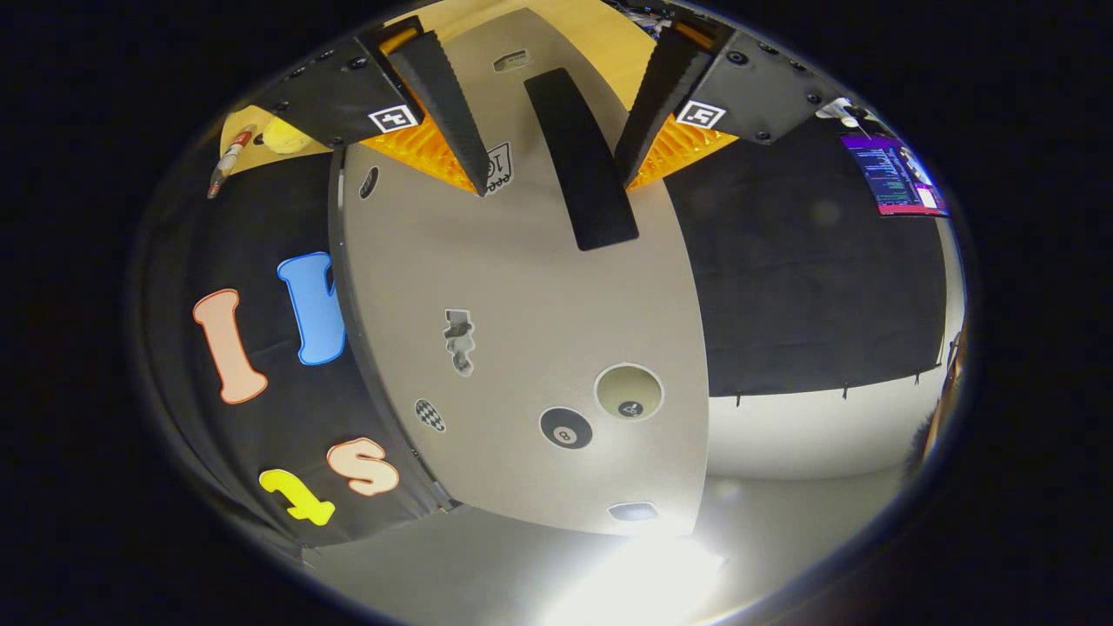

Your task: Open the shoe cabinet door, grab the shoes and put them into the shoe cabinet, then close the shoe cabinet door.

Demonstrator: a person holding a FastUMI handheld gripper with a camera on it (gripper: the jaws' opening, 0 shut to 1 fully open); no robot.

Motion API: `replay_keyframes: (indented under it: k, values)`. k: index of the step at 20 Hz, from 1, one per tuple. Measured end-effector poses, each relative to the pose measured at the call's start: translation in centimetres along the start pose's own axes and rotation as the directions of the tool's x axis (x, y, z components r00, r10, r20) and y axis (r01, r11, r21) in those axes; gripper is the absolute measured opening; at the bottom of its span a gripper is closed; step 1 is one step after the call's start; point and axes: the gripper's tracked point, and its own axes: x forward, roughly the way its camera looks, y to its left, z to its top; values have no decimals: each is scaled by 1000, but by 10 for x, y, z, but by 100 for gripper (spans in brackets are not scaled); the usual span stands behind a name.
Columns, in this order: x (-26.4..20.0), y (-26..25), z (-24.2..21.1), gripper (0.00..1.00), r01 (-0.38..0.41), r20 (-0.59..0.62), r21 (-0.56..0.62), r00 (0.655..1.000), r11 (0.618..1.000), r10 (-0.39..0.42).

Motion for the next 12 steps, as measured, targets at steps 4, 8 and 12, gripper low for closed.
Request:
replay_keyframes:
  k: [4, 8, 12]
  values:
    - [35, 13, -5, 93, -6, -3, -4, 1000, 1000, 6]
    - [81, 28, -9, 93, -9, -3, -28, 1000, 1000, 9]
    - [131, 42, -13, 94, 12, 9, -64, 1000, 998, -12]
